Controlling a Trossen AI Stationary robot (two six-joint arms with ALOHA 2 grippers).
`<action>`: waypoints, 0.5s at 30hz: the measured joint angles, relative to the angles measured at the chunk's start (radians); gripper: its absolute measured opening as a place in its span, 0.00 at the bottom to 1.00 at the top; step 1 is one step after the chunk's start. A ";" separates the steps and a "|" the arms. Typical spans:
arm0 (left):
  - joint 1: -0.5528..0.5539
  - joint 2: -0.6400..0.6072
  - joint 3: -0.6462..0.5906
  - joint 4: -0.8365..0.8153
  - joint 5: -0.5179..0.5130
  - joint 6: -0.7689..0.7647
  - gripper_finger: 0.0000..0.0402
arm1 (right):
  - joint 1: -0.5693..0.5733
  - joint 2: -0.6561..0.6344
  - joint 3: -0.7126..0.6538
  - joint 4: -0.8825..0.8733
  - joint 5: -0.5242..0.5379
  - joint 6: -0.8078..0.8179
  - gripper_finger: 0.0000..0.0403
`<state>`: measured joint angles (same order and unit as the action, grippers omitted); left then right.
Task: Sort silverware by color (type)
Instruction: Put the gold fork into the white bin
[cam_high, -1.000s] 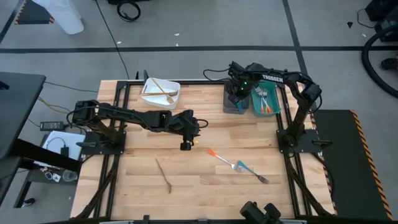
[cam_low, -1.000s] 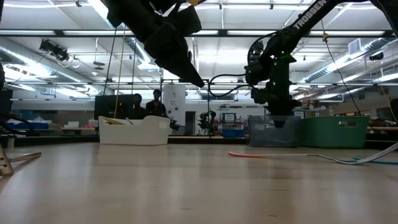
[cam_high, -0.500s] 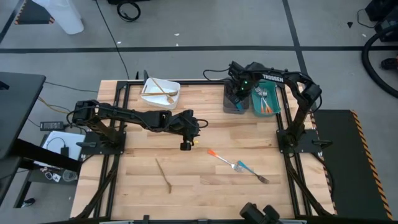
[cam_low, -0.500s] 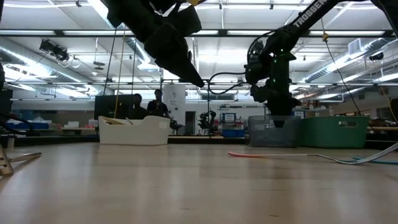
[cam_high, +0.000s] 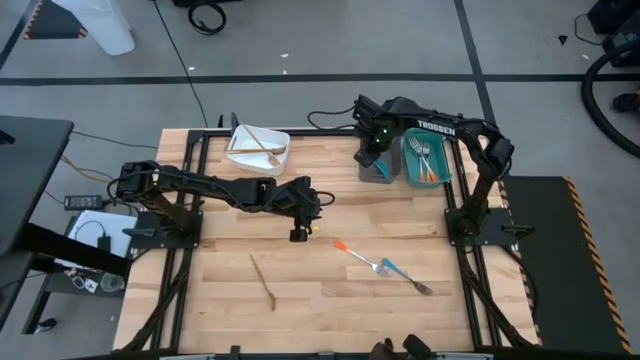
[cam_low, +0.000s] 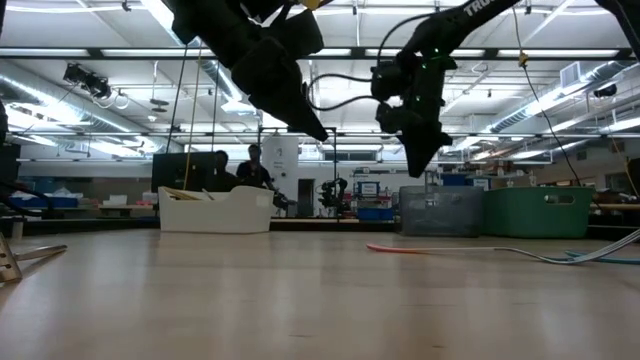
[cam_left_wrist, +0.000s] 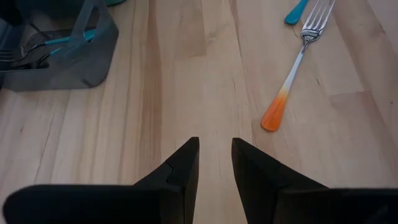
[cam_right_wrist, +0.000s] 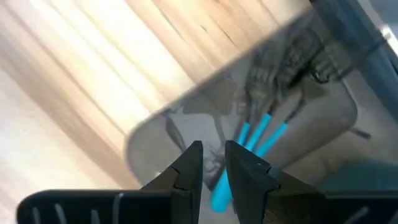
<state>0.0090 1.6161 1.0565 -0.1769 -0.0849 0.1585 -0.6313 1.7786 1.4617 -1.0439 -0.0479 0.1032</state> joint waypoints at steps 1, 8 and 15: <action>0.000 0.000 0.000 -0.002 0.000 0.000 0.26 | 0.012 0.000 0.009 0.001 0.001 0.002 0.20; 0.000 0.000 0.000 -0.019 0.000 -0.017 0.26 | 0.095 0.000 0.044 0.000 0.002 0.005 0.20; 0.000 0.000 0.000 -0.145 0.000 0.010 0.26 | 0.190 0.000 0.044 -0.034 0.003 -0.003 0.20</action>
<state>0.0090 1.6157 1.0561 -0.3223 -0.0853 0.1685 -0.4415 1.7786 1.5055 -1.0781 -0.0452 0.1000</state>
